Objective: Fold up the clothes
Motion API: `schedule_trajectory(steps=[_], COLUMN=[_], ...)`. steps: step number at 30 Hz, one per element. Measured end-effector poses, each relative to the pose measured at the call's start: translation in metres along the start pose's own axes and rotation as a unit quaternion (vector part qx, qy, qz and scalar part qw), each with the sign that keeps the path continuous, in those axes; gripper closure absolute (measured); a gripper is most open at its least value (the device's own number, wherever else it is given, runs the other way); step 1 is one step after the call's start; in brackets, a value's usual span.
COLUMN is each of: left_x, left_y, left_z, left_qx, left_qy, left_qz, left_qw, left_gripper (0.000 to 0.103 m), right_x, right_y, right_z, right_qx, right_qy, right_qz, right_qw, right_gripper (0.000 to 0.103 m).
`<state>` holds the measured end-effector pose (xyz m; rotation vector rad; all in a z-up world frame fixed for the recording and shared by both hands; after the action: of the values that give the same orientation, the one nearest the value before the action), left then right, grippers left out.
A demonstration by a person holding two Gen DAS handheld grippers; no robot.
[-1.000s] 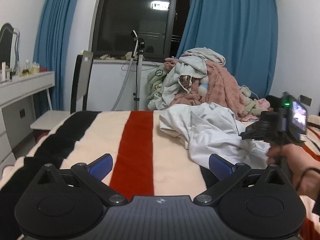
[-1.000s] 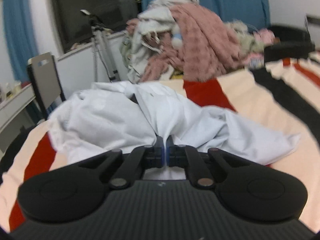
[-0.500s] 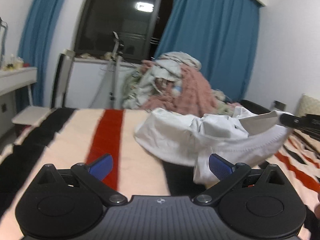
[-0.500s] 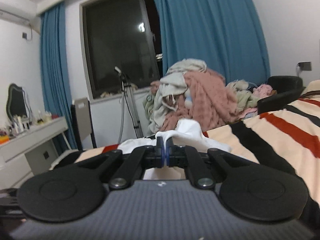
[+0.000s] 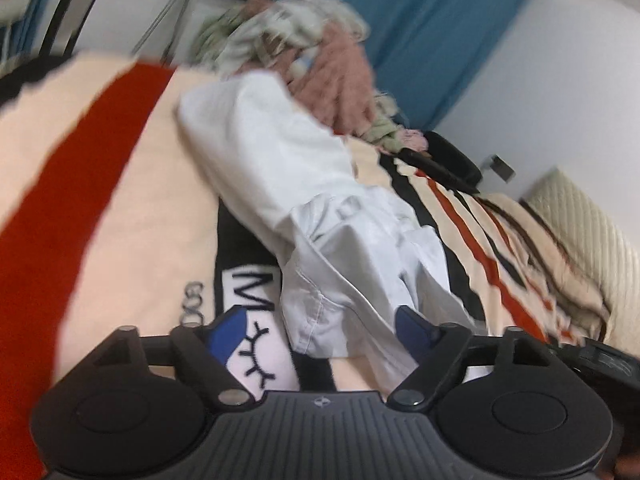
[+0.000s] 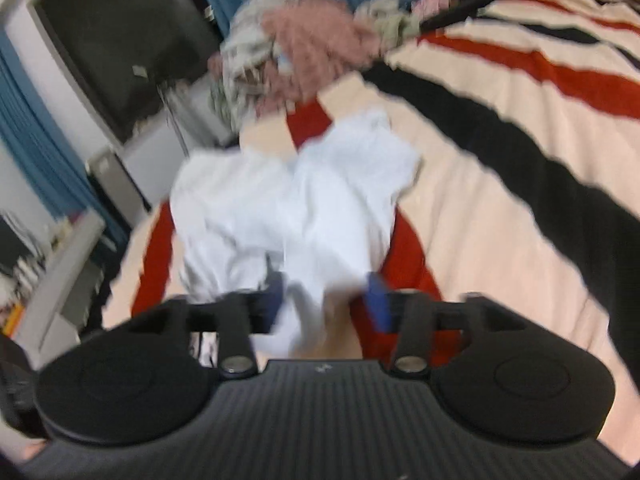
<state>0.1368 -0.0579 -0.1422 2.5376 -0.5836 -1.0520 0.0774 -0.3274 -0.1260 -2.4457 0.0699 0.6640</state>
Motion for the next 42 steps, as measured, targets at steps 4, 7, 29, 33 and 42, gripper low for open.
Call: schedule_trajectory(steps=[4, 7, 29, 33, 42], left_x=[0.037, 0.060, -0.091, -0.102, -0.107], left_y=[-0.013, -0.014, 0.025, 0.028, 0.019], left_z=[-0.011, -0.017, -0.047, -0.018, 0.000], left_qx=[-0.058, -0.062, 0.228, 0.232, 0.235], left_qy=[-0.005, -0.008, 0.112, 0.114, 0.126], left_qz=[0.008, -0.001, -0.080, -0.093, -0.097], left_qw=[0.9983, 0.9980, 0.9639, 0.9616, 0.9590], left_gripper=[0.040, 0.060, 0.098, 0.098, 0.098], right_x=[0.001, 0.017, 0.014, 0.021, 0.094], right_y=[0.001, 0.006, -0.061, -0.090, -0.118], right_z=[-0.004, -0.002, 0.001, 0.001, -0.006], right_qx=[-0.033, -0.047, -0.162, -0.242, -0.365], right_qy=[0.023, 0.006, 0.036, 0.023, -0.034], right_qz=[0.016, 0.024, -0.093, -0.099, -0.064], right_qw=[0.999, 0.999, 0.982, 0.965, 0.928], right_gripper=[0.033, 0.033, 0.033, 0.033, 0.036])
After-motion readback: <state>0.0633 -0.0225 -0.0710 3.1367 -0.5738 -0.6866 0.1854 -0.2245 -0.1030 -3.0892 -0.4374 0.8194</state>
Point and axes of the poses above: each gripper's, at about its wrist camera, not at the fingertips, and x roughly the way its jaws point, y to its right, z to its underside, the point moved 7 cm from there along x, roughly the way its jaws point, and after that the axes turned 5 degrees about -z, right-handed, at the moved point
